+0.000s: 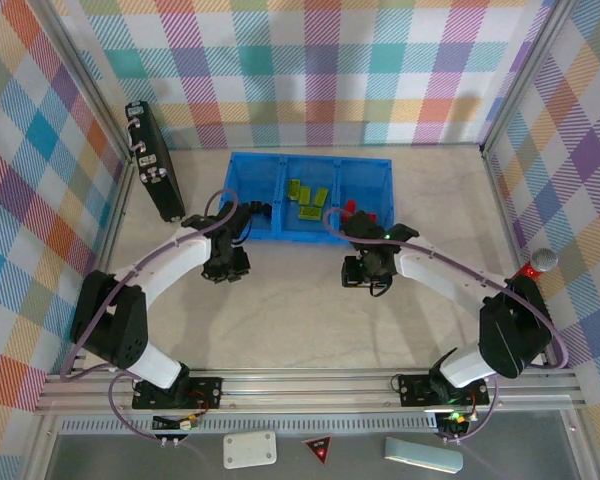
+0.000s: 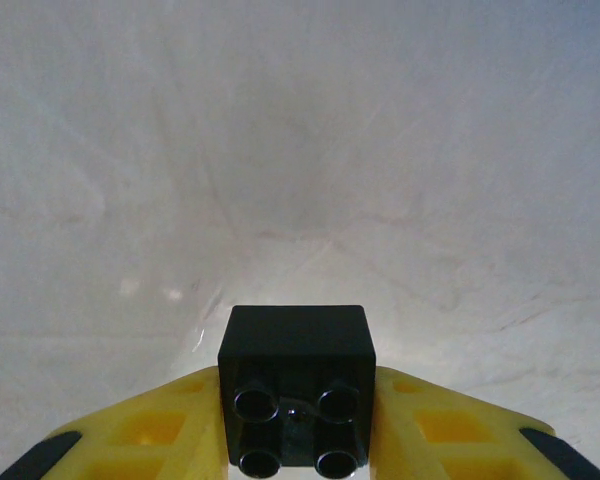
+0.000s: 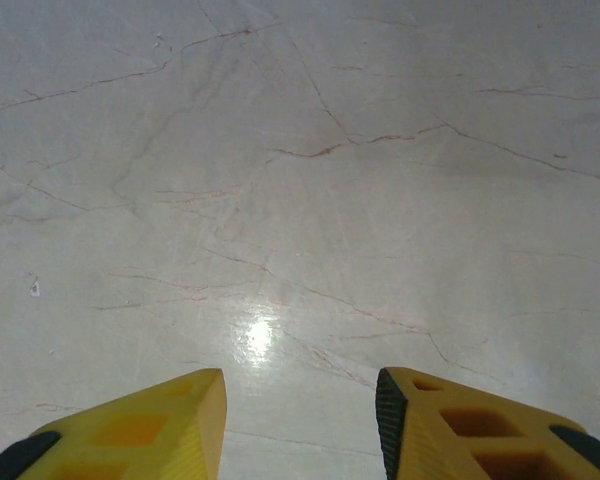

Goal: Sort the legos into containers by color
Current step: Pick up the lego from the bottom-left of the table, then place the lego in the container.

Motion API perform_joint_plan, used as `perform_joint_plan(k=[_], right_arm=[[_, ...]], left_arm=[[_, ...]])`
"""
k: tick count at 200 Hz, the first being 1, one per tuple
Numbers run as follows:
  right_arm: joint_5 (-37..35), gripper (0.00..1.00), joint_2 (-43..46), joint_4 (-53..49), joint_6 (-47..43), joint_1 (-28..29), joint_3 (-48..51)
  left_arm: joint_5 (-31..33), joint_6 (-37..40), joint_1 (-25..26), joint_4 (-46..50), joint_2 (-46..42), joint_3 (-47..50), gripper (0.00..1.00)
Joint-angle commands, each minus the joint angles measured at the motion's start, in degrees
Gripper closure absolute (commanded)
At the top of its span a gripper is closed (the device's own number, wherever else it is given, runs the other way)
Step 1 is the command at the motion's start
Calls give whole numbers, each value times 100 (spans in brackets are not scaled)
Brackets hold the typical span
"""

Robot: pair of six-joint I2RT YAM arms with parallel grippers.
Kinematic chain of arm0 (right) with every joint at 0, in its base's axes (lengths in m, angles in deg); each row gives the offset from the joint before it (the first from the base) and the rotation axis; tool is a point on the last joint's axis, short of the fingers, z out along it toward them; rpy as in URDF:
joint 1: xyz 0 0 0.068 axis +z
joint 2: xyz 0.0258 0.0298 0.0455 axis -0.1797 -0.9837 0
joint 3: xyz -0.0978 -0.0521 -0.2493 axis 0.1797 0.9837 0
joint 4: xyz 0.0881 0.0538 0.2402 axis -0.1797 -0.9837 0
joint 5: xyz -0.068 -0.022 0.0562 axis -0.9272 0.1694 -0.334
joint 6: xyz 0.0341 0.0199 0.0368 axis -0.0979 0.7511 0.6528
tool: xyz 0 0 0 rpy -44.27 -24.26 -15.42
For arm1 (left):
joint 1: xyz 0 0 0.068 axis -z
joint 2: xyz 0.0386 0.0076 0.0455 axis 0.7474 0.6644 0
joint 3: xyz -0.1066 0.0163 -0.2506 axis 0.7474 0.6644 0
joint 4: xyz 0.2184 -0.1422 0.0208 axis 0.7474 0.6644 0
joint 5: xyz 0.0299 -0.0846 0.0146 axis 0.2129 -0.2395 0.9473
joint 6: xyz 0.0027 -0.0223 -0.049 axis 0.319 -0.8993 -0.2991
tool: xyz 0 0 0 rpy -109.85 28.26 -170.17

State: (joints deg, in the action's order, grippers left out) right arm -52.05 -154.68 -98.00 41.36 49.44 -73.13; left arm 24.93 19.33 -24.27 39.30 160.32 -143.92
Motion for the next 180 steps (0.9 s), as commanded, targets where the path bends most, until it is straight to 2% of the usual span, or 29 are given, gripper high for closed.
perform_joint_plan(k=[1, 37, 110, 180], right_arm=[[-163, 54, 249, -250, 161, 42, 116], [-230, 54, 406, -381, 213, 42, 182], [-241, 54, 537, -507, 320, 38, 182], [-283, 54, 608, -629, 397, 37, 182]], left_arm=[[-72, 476, -206, 22, 321, -537, 65], [-217, 826, -348, -17, 879, -1296, 67], [-55, 1274, -493, -8, 2025, -2886, 67], [-213, 1439, -621, 148, 3253, -4189, 67]])
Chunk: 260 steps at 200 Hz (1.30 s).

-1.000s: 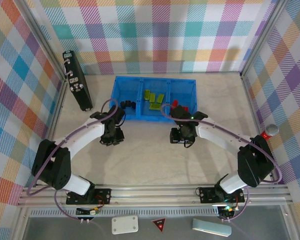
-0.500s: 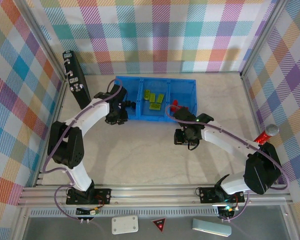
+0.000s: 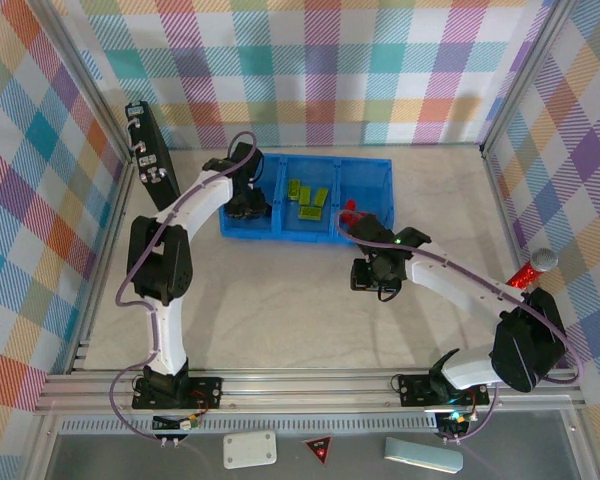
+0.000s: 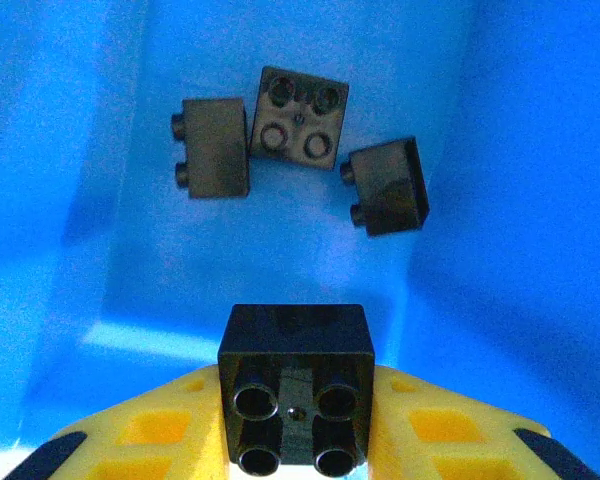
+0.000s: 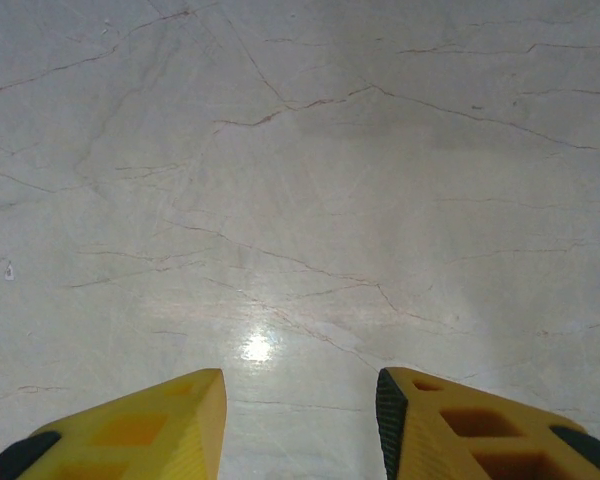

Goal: Sort the legos into containers by color
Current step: Place the lego in the container.

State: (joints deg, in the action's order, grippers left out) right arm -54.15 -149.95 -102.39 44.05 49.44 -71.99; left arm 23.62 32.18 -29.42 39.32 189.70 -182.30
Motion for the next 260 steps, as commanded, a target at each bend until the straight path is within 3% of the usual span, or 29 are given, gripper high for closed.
perform_joint_plan(k=[1, 81, 147, 217, 260], right_arm=[[-77, 54, 137, -190, 130, 37, 64], [-72, 54, 145, -283, 221, 37, 16], [-257, 54, 246, -471, 209, 37, -150], [-994, 51, 487, -666, -122, -79, -375], [-1194, 47, 648, -601, -390, -550, -337]], left_arm=[[-90, 150, -107, 147, 334, -370, 67], [-234, 189, -224, 41, 1007, -815, 66], [-340, 148, -233, 108, 1076, -960, 58], [-332, 233, -233, 159, 407, -850, 54], [-144, 375, -233, -142, -594, -85, 52]])
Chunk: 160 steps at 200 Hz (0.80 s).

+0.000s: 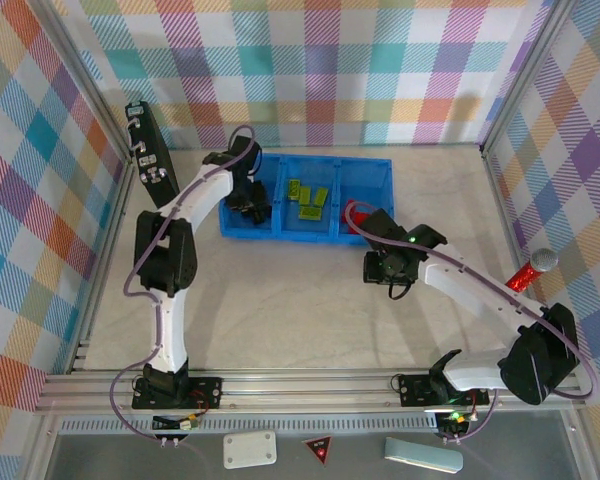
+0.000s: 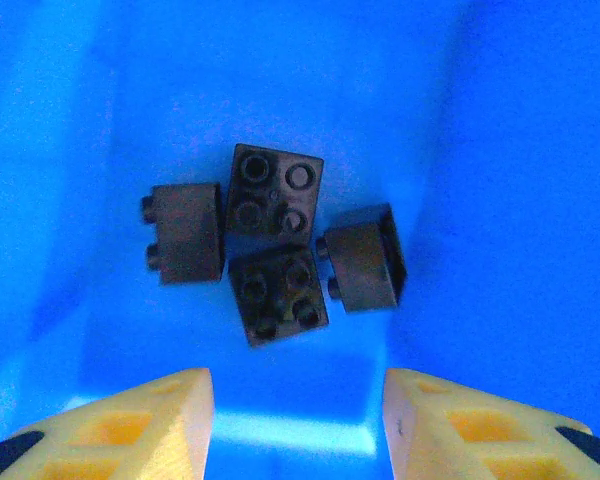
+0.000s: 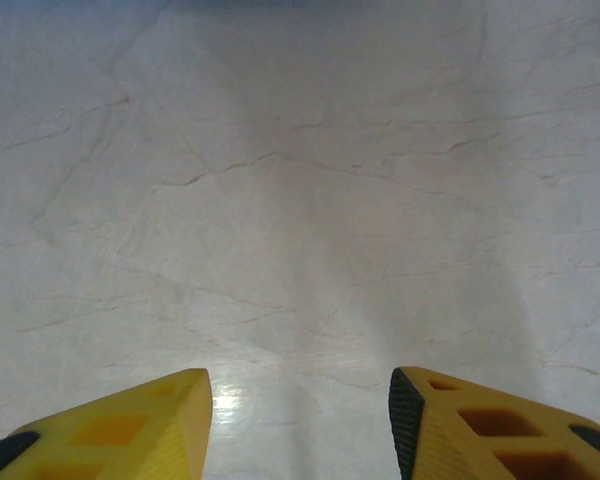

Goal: Sort the legos into containers by color
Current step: Place the lego in the container.

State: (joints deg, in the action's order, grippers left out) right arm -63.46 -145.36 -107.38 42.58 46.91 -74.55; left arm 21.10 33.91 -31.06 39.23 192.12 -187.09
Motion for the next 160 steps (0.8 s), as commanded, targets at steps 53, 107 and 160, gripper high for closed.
perform_joint_plan(k=[53, 107, 160], right_arm=[[-327, 31, 477, 361, -592, -1118, 290], [-470, 4, 786, 1409, -1245, -1835, 909], [-1090, 1, 957, 2667, -1890, -2253, 1486]], left_arm=[[598, 393, -175, -924, -2315, 2002, 42], [832, 448, -569, -1856, -3602, 3713, 19], [1736, 381, -780, -2552, -4169, 4869, 0]])
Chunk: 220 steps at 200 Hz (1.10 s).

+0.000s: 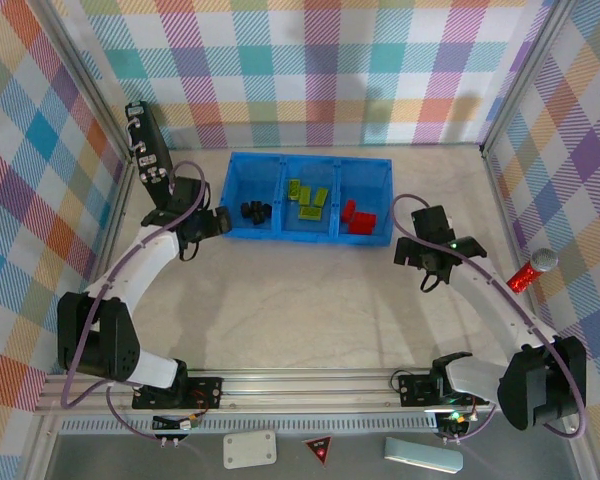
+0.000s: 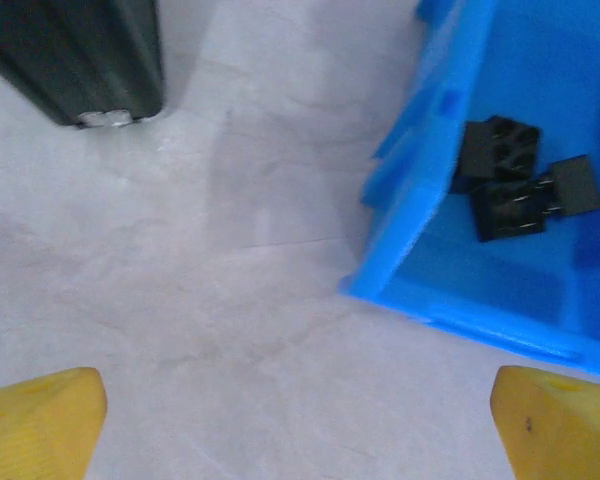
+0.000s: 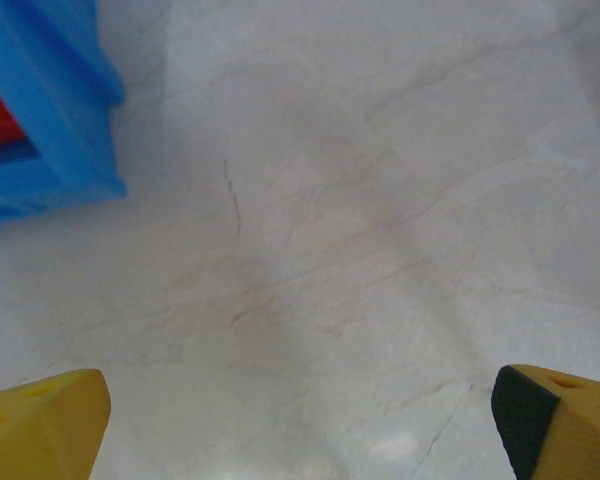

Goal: Sort the legos into containers by color
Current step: Place the lego in the container, then reset both arms

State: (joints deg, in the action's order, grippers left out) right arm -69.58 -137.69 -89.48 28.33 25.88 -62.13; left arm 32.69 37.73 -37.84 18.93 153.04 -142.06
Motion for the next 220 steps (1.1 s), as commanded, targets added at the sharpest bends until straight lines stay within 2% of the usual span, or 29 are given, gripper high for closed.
perform_joint_plan(k=[1, 24, 46, 72, 98, 118, 129, 150, 156, 188, 208, 220], right_arm=[[-483, 1, 192, 910, -475, -162, 270], [-573, 1, 200, 1644, -622, -494, 662], [-672, 1, -5, 2202, -646, -810, 909], [-638, 1, -353, 3120, -965, -980, 1237], [-628, 1, -701, 4449, -1414, -1017, 1697], [-604, 1, -922, 5738, -1707, -1035, 2124], [-551, 1, -987, 6239, -1822, -1048, 2246], [26, 1, -1079, 7179, -2053, -1078, 2486], [206, 1, -1120, 7169, -2078, -1087, 2469], [891, 1, -1260, 7406, -2090, -1105, 2487], [1224, 1, -1581, 8494, -2140, -1100, 2800], [1207, 1, -1755, 8764, -2128, -1105, 2844]], left_arm=[[595, -3, -103, -543, -266, 381, 0], [1114, -2, -150, -730, -356, 733, 0], [1874, -21, -194, -911, -341, 1039, 0], [2026, 331, -281, -1734, -225, 1513, 0], [2179, 621, -290, -2469, 7, 1793, 0], [1852, 996, -297, -3525, -15, 2244, 0], [1463, 1335, -305, -4190, -45, 2507, 0], [966, 1687, -302, -5617, -81, 3134, 0], [865, 1709, -312, -5896, -72, 3228, 0], [121, 1666, -458, -6798, 275, 3514, 0], [-330, 1697, -564, -7400, 638, 3689, 0], [-580, 1697, -642, -7607, 803, 3734, 0]])
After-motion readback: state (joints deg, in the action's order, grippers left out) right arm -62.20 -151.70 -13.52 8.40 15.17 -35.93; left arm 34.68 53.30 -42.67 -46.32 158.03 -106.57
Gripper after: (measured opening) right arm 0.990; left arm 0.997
